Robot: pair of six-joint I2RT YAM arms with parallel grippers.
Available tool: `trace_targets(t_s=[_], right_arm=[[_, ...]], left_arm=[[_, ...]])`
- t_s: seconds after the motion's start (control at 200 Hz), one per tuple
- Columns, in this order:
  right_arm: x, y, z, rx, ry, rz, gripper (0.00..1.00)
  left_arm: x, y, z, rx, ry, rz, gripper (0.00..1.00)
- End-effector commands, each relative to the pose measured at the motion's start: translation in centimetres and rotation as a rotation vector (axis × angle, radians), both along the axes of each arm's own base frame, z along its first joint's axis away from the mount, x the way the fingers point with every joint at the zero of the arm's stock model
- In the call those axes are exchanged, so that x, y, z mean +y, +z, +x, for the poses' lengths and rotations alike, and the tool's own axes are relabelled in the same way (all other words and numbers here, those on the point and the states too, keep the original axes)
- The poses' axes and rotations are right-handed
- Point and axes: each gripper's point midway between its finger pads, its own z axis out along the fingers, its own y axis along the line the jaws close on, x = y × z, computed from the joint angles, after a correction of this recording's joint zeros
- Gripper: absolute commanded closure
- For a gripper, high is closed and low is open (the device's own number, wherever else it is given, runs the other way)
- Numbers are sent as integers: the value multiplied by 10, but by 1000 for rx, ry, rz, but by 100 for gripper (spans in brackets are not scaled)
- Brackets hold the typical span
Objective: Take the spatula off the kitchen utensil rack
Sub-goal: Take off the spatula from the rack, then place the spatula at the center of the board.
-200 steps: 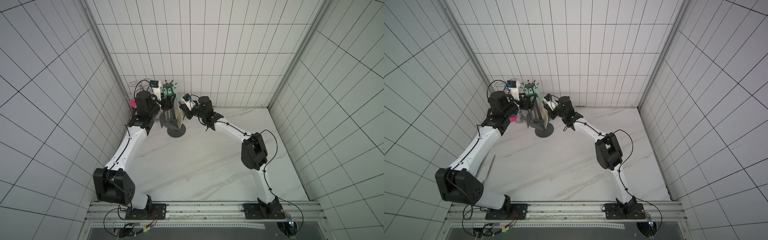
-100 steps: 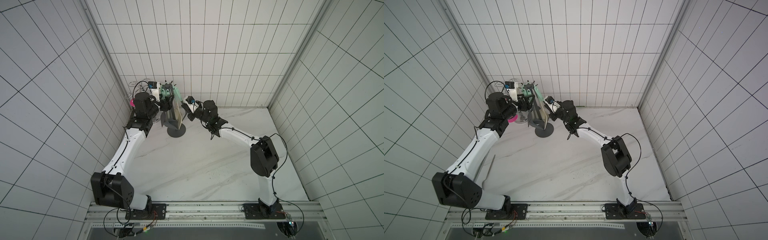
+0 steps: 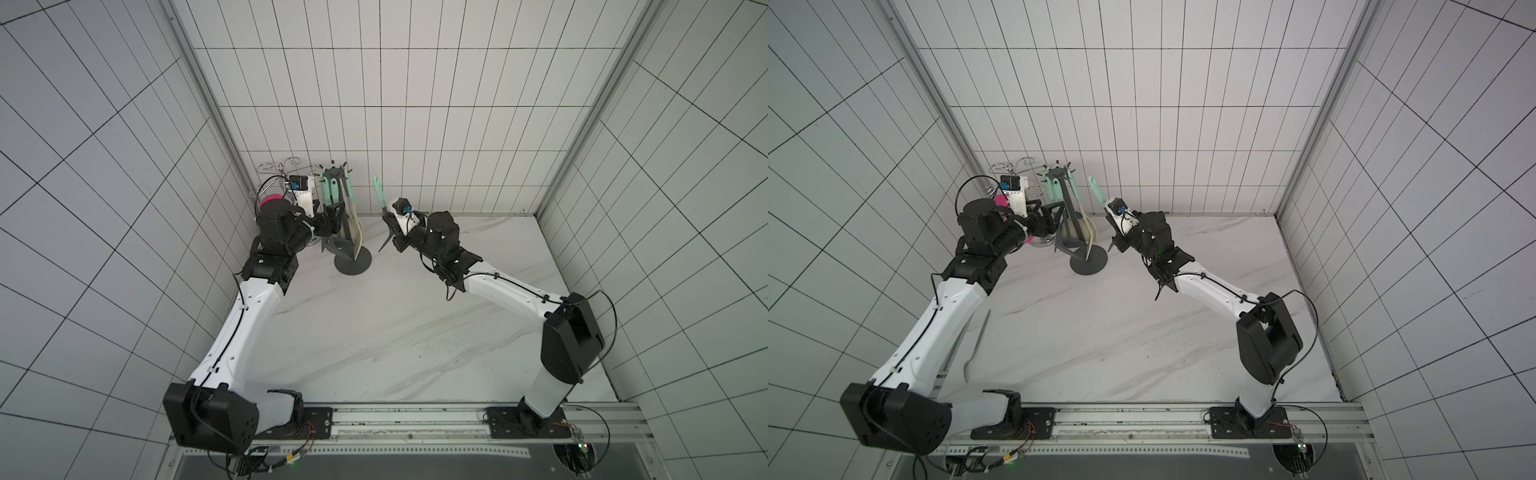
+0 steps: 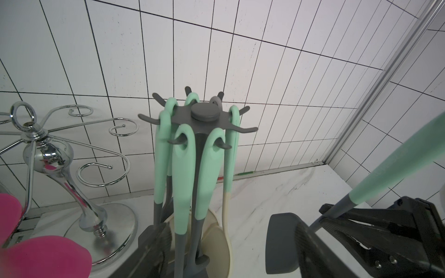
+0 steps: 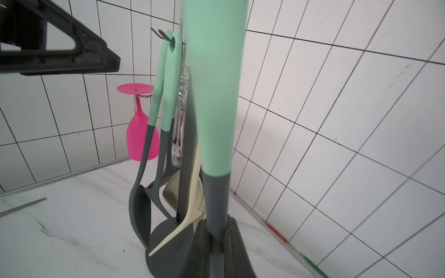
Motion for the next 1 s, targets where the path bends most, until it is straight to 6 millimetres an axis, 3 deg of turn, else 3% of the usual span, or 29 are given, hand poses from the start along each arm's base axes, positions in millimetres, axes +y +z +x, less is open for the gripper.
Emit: trace_targets(t_s=[0.0, 0.195, 0.375, 0.45, 0.53, 0.67, 0.885, 0.994], right_arm=[[-25, -13, -20, 121, -33, -49, 100], [-59, -45, -76, 294, 27, -119, 100], [-81, -77, -126, 512, 196, -42, 100], [-82, -88, -142, 590, 273, -13, 100], [-79, -95, -153, 628, 327, -4, 100], [-72, -96, -158, 632, 389, 41, 100], [-47, -83, -162, 704, 552, 130, 100], [-40, -84, -159, 690, 574, 170, 100]], left_arm=[[-5, -7, -17, 31, -38, 8, 22], [-39, -38, -45, 112, -148, -36, 22], [-115, -79, -84, 168, -352, -15, 22], [-149, -87, -107, 193, -488, -3, 21], [-171, -90, -130, 218, -634, -34, 20], [-181, -81, -146, 171, -749, -128, 17], [-180, -74, -130, 214, -805, -288, 17], [-189, -73, -126, 237, -895, -374, 24]])
